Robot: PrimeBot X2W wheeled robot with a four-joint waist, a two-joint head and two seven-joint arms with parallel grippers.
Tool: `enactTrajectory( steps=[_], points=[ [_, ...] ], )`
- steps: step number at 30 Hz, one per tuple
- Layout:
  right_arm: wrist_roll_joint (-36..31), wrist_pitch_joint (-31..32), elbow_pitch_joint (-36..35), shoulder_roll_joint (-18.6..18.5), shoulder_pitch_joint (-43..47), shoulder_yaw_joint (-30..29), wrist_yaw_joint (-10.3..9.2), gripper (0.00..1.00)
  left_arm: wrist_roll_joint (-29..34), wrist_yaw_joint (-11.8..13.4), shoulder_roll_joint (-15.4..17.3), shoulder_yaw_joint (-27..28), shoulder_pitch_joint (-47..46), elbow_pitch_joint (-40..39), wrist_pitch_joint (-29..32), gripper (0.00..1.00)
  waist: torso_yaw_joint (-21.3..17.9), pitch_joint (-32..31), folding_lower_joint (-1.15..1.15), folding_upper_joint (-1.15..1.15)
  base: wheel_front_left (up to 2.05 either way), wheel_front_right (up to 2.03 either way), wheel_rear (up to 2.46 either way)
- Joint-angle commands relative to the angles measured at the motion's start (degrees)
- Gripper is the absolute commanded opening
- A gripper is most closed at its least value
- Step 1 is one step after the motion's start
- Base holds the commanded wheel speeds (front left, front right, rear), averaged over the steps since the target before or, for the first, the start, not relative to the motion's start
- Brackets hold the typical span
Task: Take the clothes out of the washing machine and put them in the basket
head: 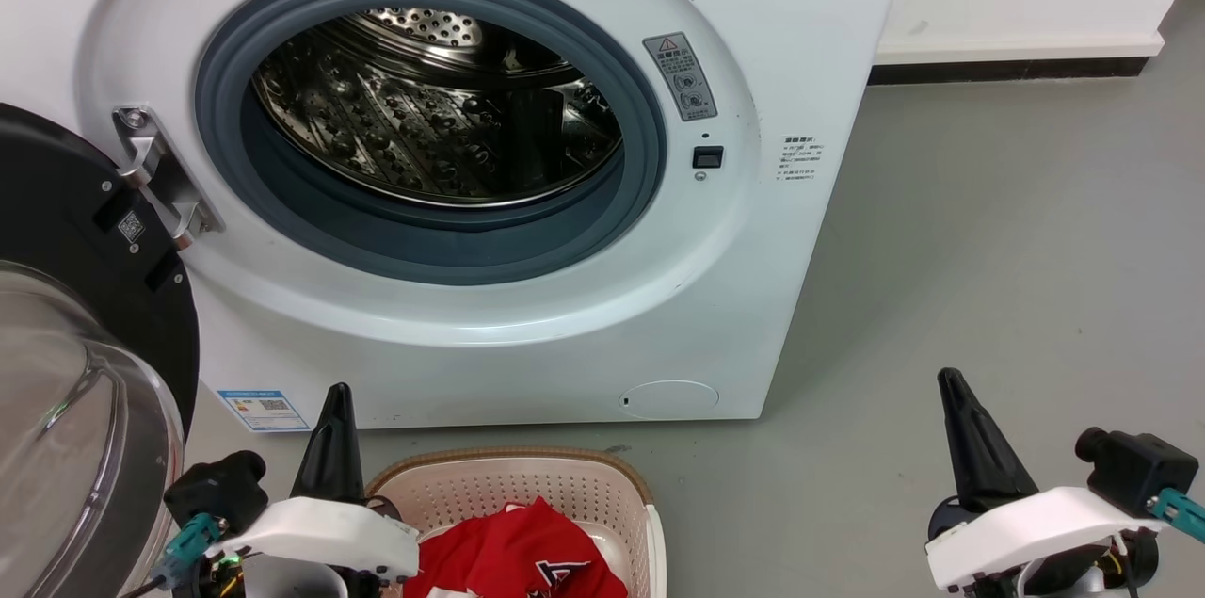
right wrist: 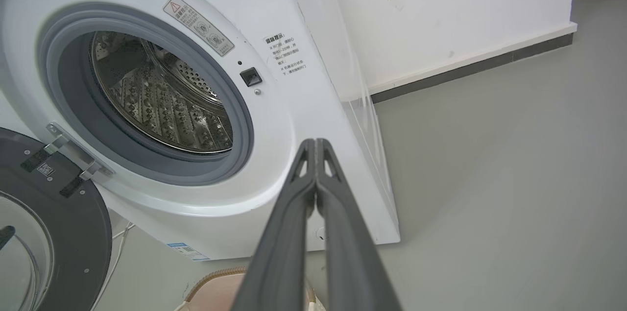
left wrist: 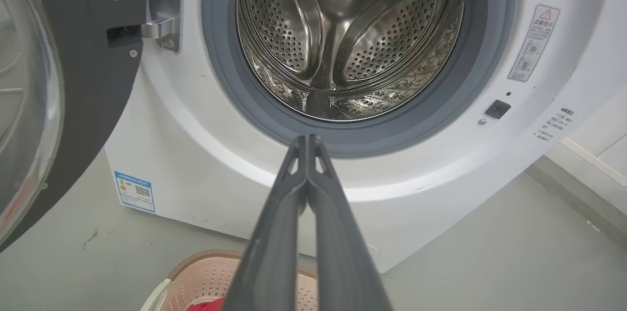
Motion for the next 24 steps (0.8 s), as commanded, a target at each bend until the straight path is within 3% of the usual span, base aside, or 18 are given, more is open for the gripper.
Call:
enactTrajectory(
  steps=[1,24],
  points=[
    [2.8,0.2,-0.4,-0.5,-1.7,-0.2,-0.01,0.0,-2.6,-0.5,0.1,0.3,-1.4,-0.7,0.5,0.0,0.0,0.0,0.0,0.0,0.0,0.0,0.0],
    [23.6,2.7,1.9,-1.2,-3.2,-1.4,-0.01,0.0,-22.9,-2.4,0.0,2.2,-2.4,0.4,5.5,0.0,0.6,-0.6,0.0,0.0,0.0,0.0,0.0]
  ],
)
